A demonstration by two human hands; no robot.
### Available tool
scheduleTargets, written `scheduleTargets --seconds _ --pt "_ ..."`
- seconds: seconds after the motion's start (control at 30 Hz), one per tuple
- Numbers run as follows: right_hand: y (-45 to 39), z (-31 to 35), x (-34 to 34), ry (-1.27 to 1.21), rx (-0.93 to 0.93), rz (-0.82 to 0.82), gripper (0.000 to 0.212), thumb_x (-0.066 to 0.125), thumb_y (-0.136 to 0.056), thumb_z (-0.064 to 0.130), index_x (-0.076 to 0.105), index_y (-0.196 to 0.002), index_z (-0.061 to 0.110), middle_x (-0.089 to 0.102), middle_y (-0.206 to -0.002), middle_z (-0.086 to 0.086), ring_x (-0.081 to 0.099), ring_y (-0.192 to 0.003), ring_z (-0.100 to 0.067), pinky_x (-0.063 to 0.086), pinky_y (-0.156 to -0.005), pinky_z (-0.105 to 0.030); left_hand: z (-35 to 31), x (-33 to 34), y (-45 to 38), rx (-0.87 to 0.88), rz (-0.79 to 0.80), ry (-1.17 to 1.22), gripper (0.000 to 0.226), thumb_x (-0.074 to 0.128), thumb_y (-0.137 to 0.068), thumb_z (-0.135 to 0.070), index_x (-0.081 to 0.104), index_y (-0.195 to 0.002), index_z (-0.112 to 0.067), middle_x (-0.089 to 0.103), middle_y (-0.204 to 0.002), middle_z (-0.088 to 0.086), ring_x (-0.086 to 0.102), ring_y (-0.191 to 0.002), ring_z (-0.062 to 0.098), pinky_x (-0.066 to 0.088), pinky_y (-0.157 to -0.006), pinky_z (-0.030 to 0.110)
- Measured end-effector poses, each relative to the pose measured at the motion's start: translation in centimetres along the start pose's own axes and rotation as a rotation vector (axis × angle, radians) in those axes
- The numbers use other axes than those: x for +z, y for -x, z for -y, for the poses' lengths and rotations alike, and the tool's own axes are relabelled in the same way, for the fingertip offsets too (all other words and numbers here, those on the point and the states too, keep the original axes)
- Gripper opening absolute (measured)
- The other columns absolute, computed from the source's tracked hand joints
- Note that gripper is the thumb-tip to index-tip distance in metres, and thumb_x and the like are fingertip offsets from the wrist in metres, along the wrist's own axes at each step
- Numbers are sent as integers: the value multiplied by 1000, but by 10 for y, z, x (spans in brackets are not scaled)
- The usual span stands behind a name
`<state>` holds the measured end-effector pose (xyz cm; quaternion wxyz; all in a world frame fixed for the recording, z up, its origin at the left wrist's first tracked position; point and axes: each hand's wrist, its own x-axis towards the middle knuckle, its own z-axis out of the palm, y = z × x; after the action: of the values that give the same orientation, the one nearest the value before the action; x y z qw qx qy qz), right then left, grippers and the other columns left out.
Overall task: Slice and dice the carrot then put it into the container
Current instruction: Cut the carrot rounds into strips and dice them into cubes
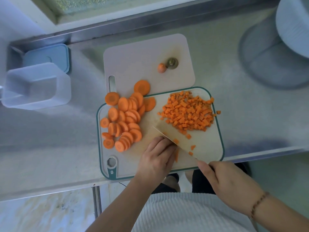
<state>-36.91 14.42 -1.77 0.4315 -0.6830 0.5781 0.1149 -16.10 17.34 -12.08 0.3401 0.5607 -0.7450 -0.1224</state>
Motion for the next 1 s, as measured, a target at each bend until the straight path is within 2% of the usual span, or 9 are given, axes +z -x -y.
scheduleTargets --seconds 0.07,0.17,0.23,0.33,0.5,0.63,0.73,0.8,1.0 --pt "-11 7 1 -16 -9 -23 68 12 -84 71 47 -60 18 48 -51 3 45 -46 -10 41 -50 -27 1 0 -1 1 1 6 11 68 -96 -7 76 -101 -1 72 -108 9 65 -102 29 53 -93 35" --pt "-23 10 -1 -125 -43 -38 70 19 -85 72 46 -56 15 47 -47 2 47 -46 -11 47 -53 -35 1 0 1 23 -9 5 11 69 -96 -9 75 -96 0 69 -103 10 62 -98 28 53 -91 36" --pt "-20 9 -5 -198 -38 -20 65 25 -87 68 42 -53 16 44 -41 5 43 -42 -9 40 -47 -26 0 -1 4 7 -37 13 10 71 -95 -9 75 -94 0 68 -102 12 60 -98 26 53 -91 36" --pt "-6 6 -6 -236 -44 7 57 27 -89 61 38 -52 20 42 -40 8 40 -41 -7 36 -49 -18 -4 -5 8 -13 -67 19 11 71 -94 -9 76 -93 0 67 -103 13 58 -101 25 53 -94 36" --pt "7 -9 5 -166 -65 -19 62 23 -88 66 46 -57 19 56 -58 -5 52 -54 -15 43 -57 -26 -5 -4 12 18 -16 17 7 75 -91 -6 77 -93 0 71 -101 10 66 -98 29 56 -86 38" --pt "6 0 13 -31 -18 -20 74 5 -83 74 51 -62 20 58 -58 0 56 -58 -13 49 -63 -31 -2 -2 11 6 -37 26 8 71 -93 -5 77 -94 0 72 -100 9 67 -102 28 56 -86 36" --pt "-9 15 14 0 -14 -41 69 8 -82 72 49 -63 20 53 -56 3 51 -53 -11 47 -58 -31 -5 -1 9 3 -51 39 13 68 -97 -9 78 -93 -1 72 -95 7 68 -101 26 57 -85 34" --pt "-17 17 12 -84 -27 -52 67 15 -83 71 46 -58 18 51 -52 3 48 -48 -10 44 -53 -29 -6 -2 8 -14 -47 49 10 70 -95 -8 78 -93 -2 72 -94 7 68 -99 26 57 -85 34" --pt "-2 -4 5 -230 -79 -63 66 19 -88 73 43 -53 21 42 -45 6 40 -45 -8 33 -47 -19 0 -17 13 19 -13 63 8 68 -93 -3 75 -93 2 67 -108 10 63 -99 29 53 -92 35"
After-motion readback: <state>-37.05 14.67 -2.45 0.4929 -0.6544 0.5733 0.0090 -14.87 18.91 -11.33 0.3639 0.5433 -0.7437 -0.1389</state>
